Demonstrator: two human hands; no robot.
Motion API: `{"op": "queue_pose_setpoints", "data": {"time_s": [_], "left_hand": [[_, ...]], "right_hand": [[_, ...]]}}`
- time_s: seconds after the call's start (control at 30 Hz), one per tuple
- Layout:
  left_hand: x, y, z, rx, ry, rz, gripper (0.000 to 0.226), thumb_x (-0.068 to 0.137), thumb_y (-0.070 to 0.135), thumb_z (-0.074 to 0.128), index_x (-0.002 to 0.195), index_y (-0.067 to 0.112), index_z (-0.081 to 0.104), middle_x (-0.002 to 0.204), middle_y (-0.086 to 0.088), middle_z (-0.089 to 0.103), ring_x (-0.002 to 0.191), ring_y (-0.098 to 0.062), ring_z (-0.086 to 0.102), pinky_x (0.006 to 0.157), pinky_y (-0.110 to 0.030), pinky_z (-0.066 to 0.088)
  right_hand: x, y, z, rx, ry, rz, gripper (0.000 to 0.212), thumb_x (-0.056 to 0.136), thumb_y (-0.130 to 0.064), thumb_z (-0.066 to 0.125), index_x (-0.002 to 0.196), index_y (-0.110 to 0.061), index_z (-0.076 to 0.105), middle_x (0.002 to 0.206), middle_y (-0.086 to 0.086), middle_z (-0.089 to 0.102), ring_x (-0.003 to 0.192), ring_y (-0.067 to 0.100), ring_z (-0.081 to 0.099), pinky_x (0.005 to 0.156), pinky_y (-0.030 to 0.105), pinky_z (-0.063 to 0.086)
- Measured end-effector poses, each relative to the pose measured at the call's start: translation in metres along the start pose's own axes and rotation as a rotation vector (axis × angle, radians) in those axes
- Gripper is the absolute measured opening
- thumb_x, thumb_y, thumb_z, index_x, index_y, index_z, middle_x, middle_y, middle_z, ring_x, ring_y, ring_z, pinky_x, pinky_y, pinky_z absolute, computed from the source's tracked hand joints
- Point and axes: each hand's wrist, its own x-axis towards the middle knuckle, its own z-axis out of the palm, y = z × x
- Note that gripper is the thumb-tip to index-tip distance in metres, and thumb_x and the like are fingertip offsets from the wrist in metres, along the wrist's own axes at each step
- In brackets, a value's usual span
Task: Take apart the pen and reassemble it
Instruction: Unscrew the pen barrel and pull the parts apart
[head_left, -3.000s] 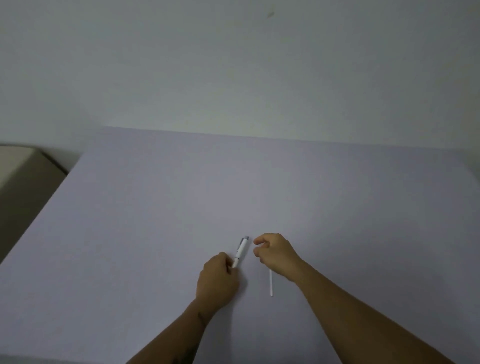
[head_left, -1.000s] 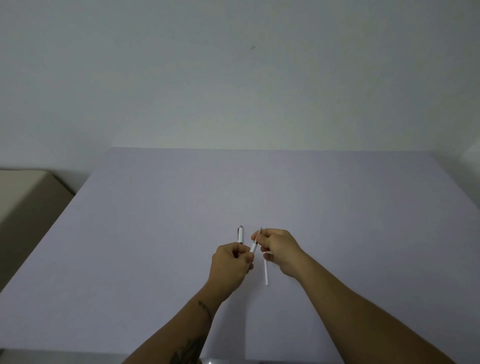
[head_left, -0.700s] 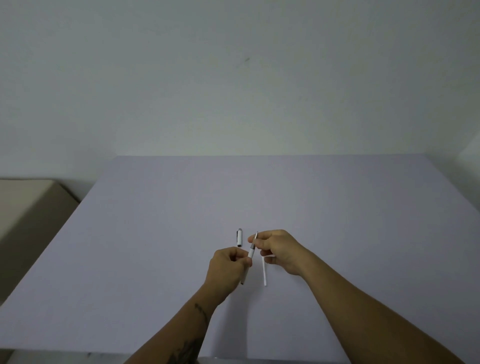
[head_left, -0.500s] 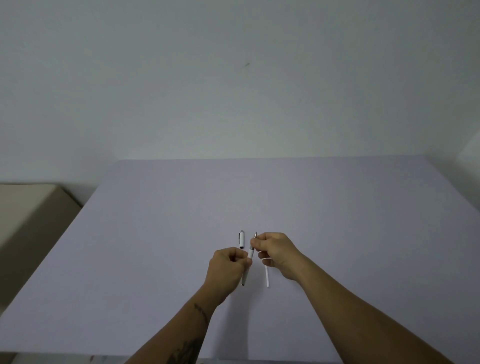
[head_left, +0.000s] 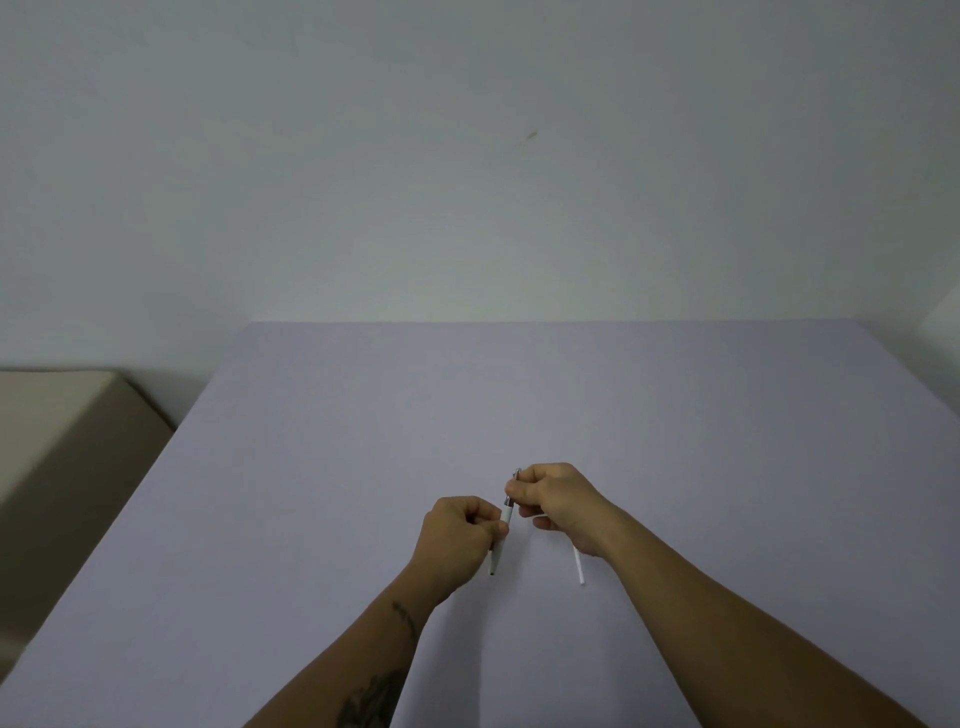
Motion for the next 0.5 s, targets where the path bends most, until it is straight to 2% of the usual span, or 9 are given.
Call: {"op": "queue_pose_setpoints", "data": {"time_s": [0.1,0.27,0.37,0.5], "left_hand": [[0.010,-0.010,-0.016,0.003,-0.020,0.009,0.004,0.084,0.012,0.071,0.083,0.012,0.074,0.069,0.000,0.065,0.070,-0.018,0.061,0.081,-0.041,0.059],[0.018,-0.025,-0.035,-0.013,-0.084,0.025,0.006,0.084,0.010,0.070,0.082,0.012,0.074,0.068,-0.001,0.064,0.069,-0.018,0.062,0.081,-0.042,0.059],[0.019,-0.031,-0.041,-0.020,-0.118,0.027,0.007,0.085,0.009,0.069,0.084,0.009,0.076,0.066,0.000,0.064,0.067,-0.017,0.061,0.079,-0.040,0.059],[0.024,-0.029,-0.047,-0.024,-0.119,0.033,0.007,0.085,0.009,0.069,0.083,0.008,0.075,0.064,0.000,0.062,0.067,-0.018,0.059,0.078,-0.039,0.058]], "right_hand": [[0.004,-0.008,0.016,-0.017,0.015,-0.009,0.012,0.094,-0.015,0.062,0.093,-0.013,0.074,0.098,0.003,0.071,0.087,0.015,0.062,0.072,0.025,0.050],[0.005,-0.012,0.037,-0.043,0.000,-0.001,0.029,0.098,-0.006,0.050,0.089,-0.018,0.075,0.103,0.005,0.069,0.096,0.018,0.062,0.075,0.027,0.050],[0.004,-0.011,0.045,-0.008,0.024,0.014,0.023,0.097,-0.009,0.054,0.096,-0.018,0.075,0.106,0.006,0.070,0.094,0.017,0.063,0.075,0.028,0.052],[0.008,-0.007,0.050,0.046,0.053,0.036,0.009,0.091,-0.019,0.067,0.099,-0.017,0.072,0.100,0.002,0.072,0.086,0.016,0.063,0.072,0.029,0.051]]}}
